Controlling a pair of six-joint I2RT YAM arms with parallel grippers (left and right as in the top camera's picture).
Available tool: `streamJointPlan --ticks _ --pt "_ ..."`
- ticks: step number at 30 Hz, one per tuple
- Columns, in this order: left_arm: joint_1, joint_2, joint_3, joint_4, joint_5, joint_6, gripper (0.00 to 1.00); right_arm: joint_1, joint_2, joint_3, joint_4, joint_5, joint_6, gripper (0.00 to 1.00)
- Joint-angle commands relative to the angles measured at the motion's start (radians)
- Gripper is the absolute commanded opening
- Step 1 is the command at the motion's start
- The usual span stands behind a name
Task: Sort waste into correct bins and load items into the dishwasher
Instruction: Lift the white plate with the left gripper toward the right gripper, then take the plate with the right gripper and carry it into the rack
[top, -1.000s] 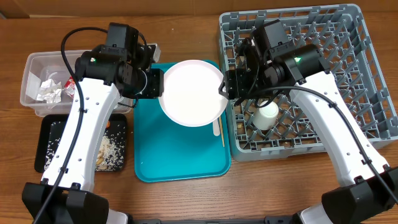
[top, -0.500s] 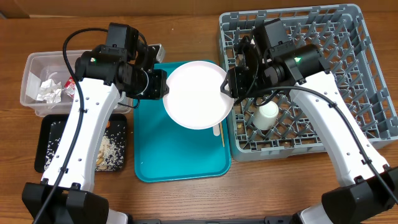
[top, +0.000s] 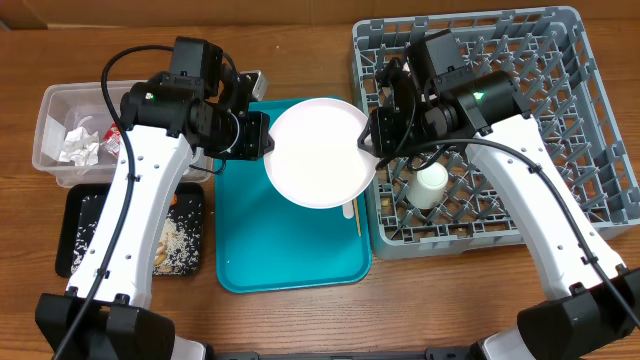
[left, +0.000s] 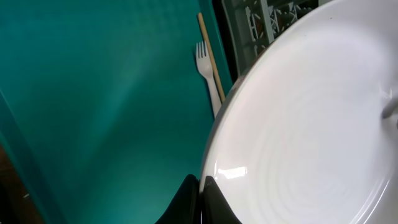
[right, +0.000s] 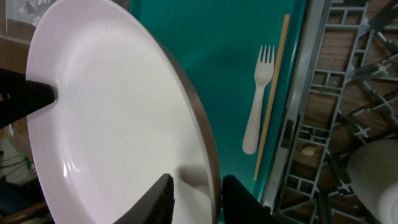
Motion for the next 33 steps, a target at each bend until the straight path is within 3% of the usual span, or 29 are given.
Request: streamJointPlan --ticks 1,9,12,17,19,21,23,28,33 --pt "-0.008 -0.022 0.025 0.004 0.031 0.019 0.04 0.001 -0.002 0.0 0.007 -0.01 -0.004 0.28" --pt "-0.008 -0.022 0.025 0.008 0.047 0.019 0.04 0.001 -0.002 0.0 0.007 -0.01 -0.004 0.17" --pt "-0.008 -0.022 0.025 0.01 0.047 0.019 0.04 0.001 -0.002 0.0 0.007 -0.01 -0.004 0.04" --pt "-0.008 -0.022 0.025 0.011 0.047 0.018 0.05 0.001 -0.002 0.0 0.01 -0.01 -0.004 0.04" --pt "-0.008 -0.022 0.025 0.014 0.048 0.018 0.18 0.001 -0.002 0.0 0.011 -0.01 -0.004 0.04" --pt "-0.008 -0.022 0.025 0.018 0.056 0.017 0.45 0.001 -0.002 0.0 0.014 -0.01 -0.004 0.04" --pt "-0.008 -0.022 0.025 0.026 0.079 0.015 0.6 0.001 -0.002 0.0 0.014 -0.009 -0.004 0.04" --pt "-0.006 -0.022 0.027 0.053 0.132 0.014 0.68 0.001 -0.002 0.0 0.016 0.04 -0.004 0.04" --pt "-0.006 -0.022 0.029 0.057 0.13 0.015 0.7 -0.001 -0.002 0.0 0.016 0.267 -0.004 0.04"
